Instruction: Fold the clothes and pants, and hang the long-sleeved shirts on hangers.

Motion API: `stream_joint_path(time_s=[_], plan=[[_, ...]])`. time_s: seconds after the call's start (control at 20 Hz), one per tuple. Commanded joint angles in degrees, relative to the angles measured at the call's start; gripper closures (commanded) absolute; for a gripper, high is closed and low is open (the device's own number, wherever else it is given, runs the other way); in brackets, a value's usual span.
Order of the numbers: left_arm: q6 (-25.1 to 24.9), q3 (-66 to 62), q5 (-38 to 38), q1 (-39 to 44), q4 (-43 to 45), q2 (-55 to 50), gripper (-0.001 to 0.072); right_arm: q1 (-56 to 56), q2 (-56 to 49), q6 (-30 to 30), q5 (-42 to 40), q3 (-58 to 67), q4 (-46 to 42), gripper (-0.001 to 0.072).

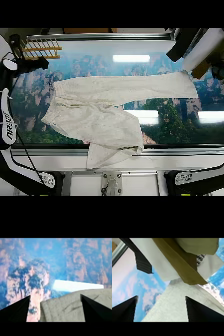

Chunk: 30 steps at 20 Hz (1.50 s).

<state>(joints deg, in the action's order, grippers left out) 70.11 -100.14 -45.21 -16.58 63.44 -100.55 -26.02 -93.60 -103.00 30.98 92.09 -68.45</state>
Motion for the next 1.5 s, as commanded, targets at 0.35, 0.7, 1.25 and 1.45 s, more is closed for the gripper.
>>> stream_joint_path(time_s=[0.35,0.7,1.25,1.45], plan=[[9.4,42.0,-17.1,-17.8,3.3,22.3,0.0108,-0.2,31.0,16.2,20.5,-28.7,-4.8,0.006],[1.7,60.8,-7.5,-18.9,-9.7,28.3,-0.0001,-0.2,40.4,16.0,20.5,-40.6,-2.7,0.006],[5.6,53.3,-6.7,-8.2,-9.4,17.3,0.0689,2.8,40.3,18.2,24.4,-41.0,3.1,0.006],[4.5,48.1,-13.0,-10.2,-9.0,17.3,0.0682,14.4,39.0,20.3,32.4,-45.9,3.1,0.006]])
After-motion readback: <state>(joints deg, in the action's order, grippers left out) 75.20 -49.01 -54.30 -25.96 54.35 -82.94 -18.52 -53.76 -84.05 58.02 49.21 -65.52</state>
